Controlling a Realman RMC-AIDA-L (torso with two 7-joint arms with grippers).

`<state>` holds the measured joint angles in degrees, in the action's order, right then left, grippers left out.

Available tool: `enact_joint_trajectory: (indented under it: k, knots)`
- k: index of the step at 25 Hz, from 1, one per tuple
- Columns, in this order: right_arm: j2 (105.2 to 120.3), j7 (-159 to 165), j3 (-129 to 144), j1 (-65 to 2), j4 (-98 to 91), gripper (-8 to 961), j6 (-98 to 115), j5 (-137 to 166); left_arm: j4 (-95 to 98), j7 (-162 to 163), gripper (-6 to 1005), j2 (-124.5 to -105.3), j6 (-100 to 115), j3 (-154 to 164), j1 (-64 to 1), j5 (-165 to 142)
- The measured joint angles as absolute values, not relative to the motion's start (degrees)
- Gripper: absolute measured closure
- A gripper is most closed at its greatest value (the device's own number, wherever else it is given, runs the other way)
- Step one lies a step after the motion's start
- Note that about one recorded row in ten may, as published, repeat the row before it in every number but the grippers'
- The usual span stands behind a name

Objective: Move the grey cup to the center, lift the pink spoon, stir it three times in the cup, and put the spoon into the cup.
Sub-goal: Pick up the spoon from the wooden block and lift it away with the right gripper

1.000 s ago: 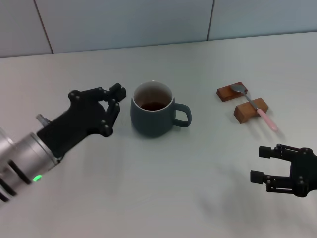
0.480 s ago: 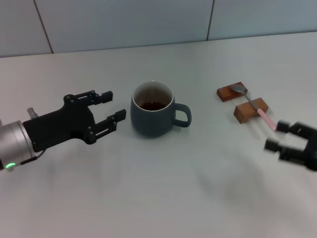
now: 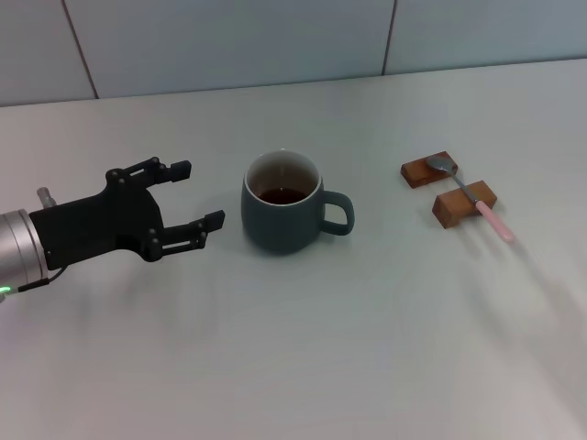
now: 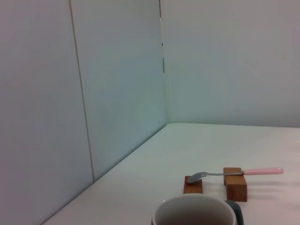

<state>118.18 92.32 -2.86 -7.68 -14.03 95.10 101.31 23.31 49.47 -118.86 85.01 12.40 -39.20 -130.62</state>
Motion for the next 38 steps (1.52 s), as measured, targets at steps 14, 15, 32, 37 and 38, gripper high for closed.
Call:
enact_joint_trajectory:
  k: [14,15,32,37,38]
  knots:
    - [118.33,101.9,2.4,-12.4,-11.9,129,83.7,103.3,24.2,49.5,175,-118.73,84.5,12.5,-39.5,-130.4]
    - [118.42,101.9,2.9,-12.8,-11.8,129,82.8,103.3,24.5,49.5,175,-118.72,84.6,12.6,-39.3,-130.4]
    - [118.87,102.0,6.6,-15.8,-10.9,130,76.9,103.6,24.5,49.5,176,-118.83,84.9,12.9,-39.3,-130.4]
    - [118.86,102.0,6.6,-16.4,-10.9,130,76.8,103.9,24.2,49.2,176,-118.83,84.9,13.0,-39.2,-130.4]
    - [118.85,102.0,6.6,-16.5,-10.8,130,76.8,103.9,24.2,49.1,176,-118.83,84.9,13.0,-39.2,-130.4]
